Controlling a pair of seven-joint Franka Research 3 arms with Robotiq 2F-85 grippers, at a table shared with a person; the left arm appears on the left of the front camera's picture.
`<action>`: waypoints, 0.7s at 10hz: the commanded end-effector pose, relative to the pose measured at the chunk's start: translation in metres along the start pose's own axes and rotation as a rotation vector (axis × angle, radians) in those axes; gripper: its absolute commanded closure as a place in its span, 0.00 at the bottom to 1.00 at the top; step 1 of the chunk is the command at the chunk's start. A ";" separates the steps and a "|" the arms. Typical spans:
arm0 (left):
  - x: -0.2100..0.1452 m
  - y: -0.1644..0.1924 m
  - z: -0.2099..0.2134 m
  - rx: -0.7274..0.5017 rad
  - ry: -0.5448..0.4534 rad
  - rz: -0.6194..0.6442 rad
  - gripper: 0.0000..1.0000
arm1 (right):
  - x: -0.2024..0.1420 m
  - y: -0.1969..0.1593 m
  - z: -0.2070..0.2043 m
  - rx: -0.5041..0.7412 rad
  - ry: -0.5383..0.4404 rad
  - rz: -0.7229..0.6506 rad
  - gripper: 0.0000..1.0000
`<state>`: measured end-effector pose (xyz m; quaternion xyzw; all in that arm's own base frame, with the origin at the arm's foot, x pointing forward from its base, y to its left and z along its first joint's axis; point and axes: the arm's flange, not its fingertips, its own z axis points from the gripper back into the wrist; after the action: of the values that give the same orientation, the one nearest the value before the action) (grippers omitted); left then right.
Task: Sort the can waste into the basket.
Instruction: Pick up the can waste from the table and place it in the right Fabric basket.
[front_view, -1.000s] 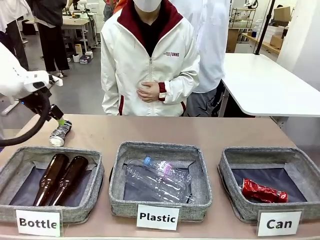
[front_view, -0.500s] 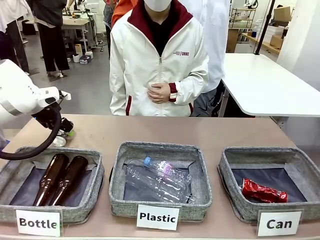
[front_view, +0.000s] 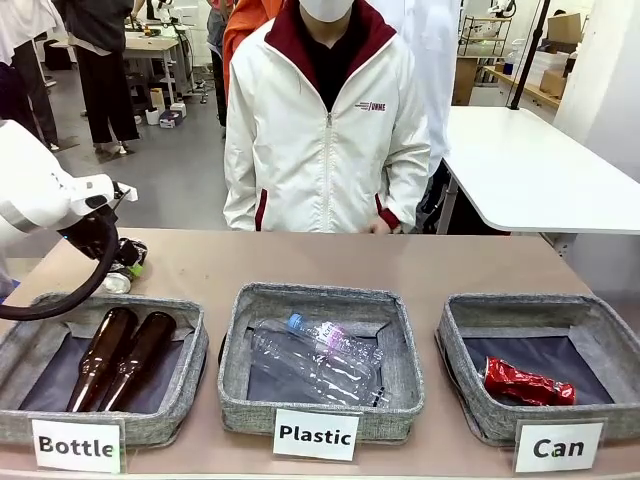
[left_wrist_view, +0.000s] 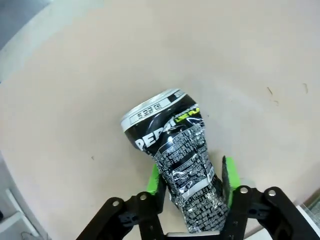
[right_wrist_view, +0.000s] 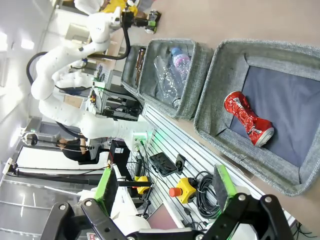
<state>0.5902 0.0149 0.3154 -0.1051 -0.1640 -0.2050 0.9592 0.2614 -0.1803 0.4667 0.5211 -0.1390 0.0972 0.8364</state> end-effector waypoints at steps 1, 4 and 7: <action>-0.001 -0.004 0.006 0.007 0.015 0.020 1.00 | -0.003 0.000 0.003 -0.004 0.017 0.024 0.00; -0.001 -0.006 0.011 0.003 0.015 0.023 1.00 | -0.003 0.000 0.003 -0.004 0.017 0.024 0.00; 0.003 -0.016 0.055 -0.021 -0.058 0.009 1.00 | -0.003 0.000 0.003 -0.004 0.017 0.024 0.00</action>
<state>0.5866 0.0127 0.3452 -0.1089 -0.1737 -0.2022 0.9576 0.2614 -0.1803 0.4667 0.5211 -0.1390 0.0973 0.8365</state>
